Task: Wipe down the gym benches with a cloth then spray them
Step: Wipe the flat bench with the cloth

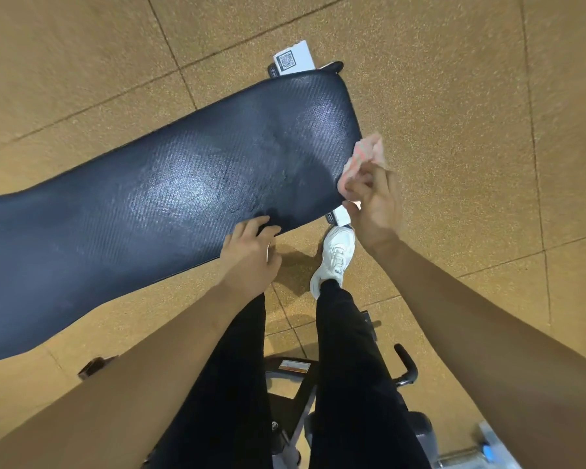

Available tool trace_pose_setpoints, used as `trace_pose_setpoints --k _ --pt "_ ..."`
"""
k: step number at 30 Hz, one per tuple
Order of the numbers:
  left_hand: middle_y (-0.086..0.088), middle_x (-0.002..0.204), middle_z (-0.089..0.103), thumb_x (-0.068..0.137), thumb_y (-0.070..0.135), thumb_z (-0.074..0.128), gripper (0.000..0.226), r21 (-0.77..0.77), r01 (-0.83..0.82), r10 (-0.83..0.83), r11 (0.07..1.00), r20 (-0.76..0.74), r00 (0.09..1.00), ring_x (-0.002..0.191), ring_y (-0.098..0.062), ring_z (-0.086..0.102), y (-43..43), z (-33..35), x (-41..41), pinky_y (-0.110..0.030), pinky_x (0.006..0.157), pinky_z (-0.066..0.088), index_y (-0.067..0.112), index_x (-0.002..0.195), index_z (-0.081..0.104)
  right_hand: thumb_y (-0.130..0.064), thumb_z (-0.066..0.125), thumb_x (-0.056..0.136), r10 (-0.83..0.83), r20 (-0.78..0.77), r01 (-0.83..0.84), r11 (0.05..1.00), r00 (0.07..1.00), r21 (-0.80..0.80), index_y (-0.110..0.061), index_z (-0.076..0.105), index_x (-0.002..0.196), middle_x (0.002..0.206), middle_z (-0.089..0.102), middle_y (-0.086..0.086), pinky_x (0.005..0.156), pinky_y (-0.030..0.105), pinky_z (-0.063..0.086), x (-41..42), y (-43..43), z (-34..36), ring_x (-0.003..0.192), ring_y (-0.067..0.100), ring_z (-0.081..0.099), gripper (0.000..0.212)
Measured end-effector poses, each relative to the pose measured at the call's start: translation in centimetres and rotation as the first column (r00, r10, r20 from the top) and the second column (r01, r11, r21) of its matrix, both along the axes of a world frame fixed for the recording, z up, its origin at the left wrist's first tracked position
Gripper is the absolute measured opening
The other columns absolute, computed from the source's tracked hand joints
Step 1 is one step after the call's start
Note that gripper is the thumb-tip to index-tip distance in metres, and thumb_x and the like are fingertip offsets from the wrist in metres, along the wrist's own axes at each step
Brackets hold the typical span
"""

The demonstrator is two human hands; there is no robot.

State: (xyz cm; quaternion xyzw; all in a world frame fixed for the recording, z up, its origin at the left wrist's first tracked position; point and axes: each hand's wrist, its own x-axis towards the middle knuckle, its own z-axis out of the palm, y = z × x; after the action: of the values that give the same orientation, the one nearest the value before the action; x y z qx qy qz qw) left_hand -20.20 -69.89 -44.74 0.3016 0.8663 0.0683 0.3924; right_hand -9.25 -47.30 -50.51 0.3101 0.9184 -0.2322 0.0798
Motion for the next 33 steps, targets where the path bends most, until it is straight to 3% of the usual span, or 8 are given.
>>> trace_pose_setpoints --k 3,6,12,17,22,26,29,33 --pt "-0.007 0.149 0.052 0.088 0.021 0.066 0.051 -0.068 -0.072 0.067 0.995 -0.071 0.995 0.134 -0.032 0.047 -2.7 -0.4 -0.3 -0.053 0.105 0.047 0.017 0.139 0.061 -0.011 0.078 0.082 0.041 0.014 -0.041 0.999 0.999 0.003 -0.016 0.067 0.119 0.150 0.049 0.008 0.113 0.055 0.033 -0.4 -0.3 -0.4 0.138 0.042 0.037 0.039" --pt "-0.007 0.157 0.042 0.088 0.025 0.066 0.061 -0.123 -0.093 0.084 0.988 -0.073 0.994 0.140 -0.032 0.040 -5.3 -0.7 -0.1 -0.055 0.107 0.047 0.017 0.147 0.052 -0.011 0.071 0.089 0.057 -0.003 -0.056 0.998 0.998 0.037 -0.015 0.063 0.131 0.156 0.046 0.009 0.120 0.039 0.014 0.4 -1.2 -1.2 0.145 0.041 0.034 0.043" --pt "-0.004 0.166 0.025 0.093 0.031 0.063 0.068 -0.108 -0.107 0.107 0.988 -0.007 0.994 0.149 -0.028 0.029 -7.3 -1.1 1.0 -0.049 0.116 0.039 0.020 0.155 0.038 0.000 0.073 0.085 0.389 -0.050 -0.386 0.921 0.920 0.050 -0.014 0.069 0.123 0.146 0.057 0.010 0.120 0.047 0.030 -2.9 -6.8 -3.2 0.142 0.040 0.042 0.040" --pt "-0.012 0.143 0.051 0.085 0.021 0.067 0.055 -0.029 -0.224 0.223 0.974 -0.030 0.974 0.127 -0.034 0.047 -9.4 -0.8 0.5 -0.051 0.103 0.048 0.011 0.139 0.058 0.009 0.078 0.074 0.461 -0.189 -0.493 0.850 0.867 -0.185 -0.019 0.078 0.112 0.139 0.064 0.006 0.116 0.057 0.033 -6.4 -14.5 -1.8 0.138 0.036 0.050 0.047" --pt "-0.011 0.123 0.059 0.082 0.017 0.068 0.042 -0.042 -0.258 0.254 0.965 -0.085 0.964 0.113 -0.034 0.053 -11.4 0.7 -1.0 -0.047 0.092 0.048 0.012 0.124 0.067 0.007 0.083 0.067 0.593 -0.116 -0.592 0.730 0.797 -0.341 -0.014 0.079 0.078 0.117 0.074 0.004 0.107 0.043 0.041 -6.2 -16.6 -1.0 0.121 0.033 0.062 0.024" --pt "-0.009 0.127 0.059 0.088 0.017 0.064 0.042 -0.051 -0.236 0.235 0.970 -0.026 0.972 0.118 -0.033 0.052 -11.6 2.4 -1.9 -0.046 0.099 0.046 0.015 0.129 0.064 -0.002 0.067 0.084 0.557 0.136 -0.453 0.775 0.820 -0.441 -0.018 0.080 0.095 0.098 0.071 0.004 0.089 0.036 0.050 -4.5 -14.7 1.9 0.095 0.029 0.066 0.023" --pt "-0.010 0.129 0.059 0.090 0.016 0.063 0.042 -0.054 -0.215 0.219 0.975 0.078 0.973 0.122 -0.033 0.050 -10.4 4.2 -2.3 -0.042 0.102 0.043 0.016 0.132 0.063 -0.006 0.066 0.091 0.251 0.169 -0.131 0.846 0.953 -0.516 -0.016 0.081 0.096 0.101 0.077 0.003 0.090 0.034 0.054 -2.4 -12.6 4.7 0.095 0.023 0.069 0.018" --pt "-0.004 0.129 0.063 0.090 0.016 0.064 0.042 -0.004 -0.210 0.206 0.978 0.213 0.955 0.123 -0.026 0.054 -7.8 7.8 -2.7 -0.038 0.103 0.045 0.019 0.132 0.063 -0.010 0.070 0.093 -0.189 0.200 0.275 0.674 0.961 -0.685 -0.015 0.079 0.093 0.096 0.077 -0.003 0.093 0.037 0.058 -0.3 -10.4 9.6 0.094 0.016 0.071 0.010"
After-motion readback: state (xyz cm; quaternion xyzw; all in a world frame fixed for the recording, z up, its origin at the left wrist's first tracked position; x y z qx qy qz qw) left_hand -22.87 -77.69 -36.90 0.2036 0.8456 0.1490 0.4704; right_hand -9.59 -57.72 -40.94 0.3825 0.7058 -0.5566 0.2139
